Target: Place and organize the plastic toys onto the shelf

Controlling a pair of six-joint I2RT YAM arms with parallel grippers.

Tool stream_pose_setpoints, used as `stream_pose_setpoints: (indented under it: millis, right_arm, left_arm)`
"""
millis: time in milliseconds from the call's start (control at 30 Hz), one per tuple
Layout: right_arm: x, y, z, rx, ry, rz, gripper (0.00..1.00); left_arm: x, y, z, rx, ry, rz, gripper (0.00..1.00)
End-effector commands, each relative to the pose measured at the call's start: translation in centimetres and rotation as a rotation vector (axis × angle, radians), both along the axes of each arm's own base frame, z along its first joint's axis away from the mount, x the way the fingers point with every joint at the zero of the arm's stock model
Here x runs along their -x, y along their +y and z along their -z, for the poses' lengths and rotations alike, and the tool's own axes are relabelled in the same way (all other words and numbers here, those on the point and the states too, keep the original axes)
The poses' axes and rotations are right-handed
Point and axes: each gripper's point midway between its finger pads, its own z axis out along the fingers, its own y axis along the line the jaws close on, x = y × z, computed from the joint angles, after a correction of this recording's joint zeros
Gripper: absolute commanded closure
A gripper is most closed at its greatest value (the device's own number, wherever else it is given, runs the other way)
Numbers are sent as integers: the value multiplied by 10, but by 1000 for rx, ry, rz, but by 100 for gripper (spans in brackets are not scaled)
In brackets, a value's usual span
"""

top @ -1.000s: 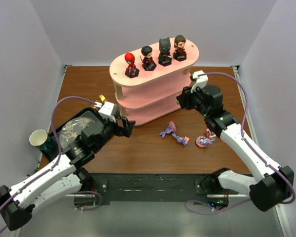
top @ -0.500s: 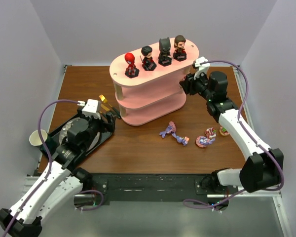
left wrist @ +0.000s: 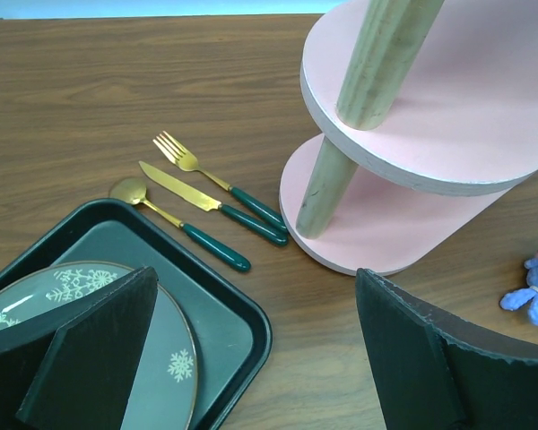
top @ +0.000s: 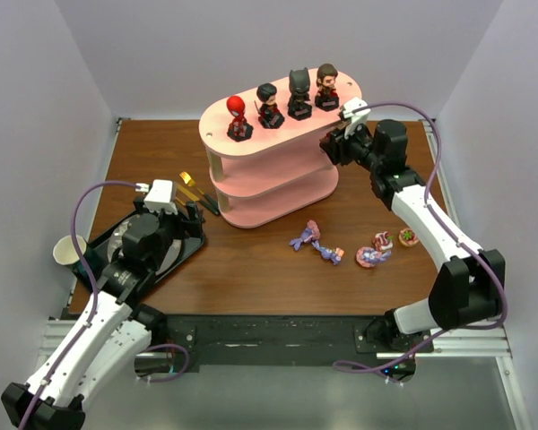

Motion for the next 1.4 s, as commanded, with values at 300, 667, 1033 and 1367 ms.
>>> stream_pose_setpoints:
  millis: [300,667,1033,1367]
  right_arm:
    - [-22,-4,-21,-25,-60,23,100]
    - [-30,-9,-9,-22,-25,44,83]
    - [-33,-4,-5,-34,14,34,65]
    - [-32,-6,0,-43,32,46,55]
  left_arm:
    - [-5,-1,-5,5,-28,6,4]
    - [-5,-4,-2,2,-17,20,4]
    - [-5,-4,0,0,-13,23,4]
    - [-5,-4,-2,-1,-18,24,4]
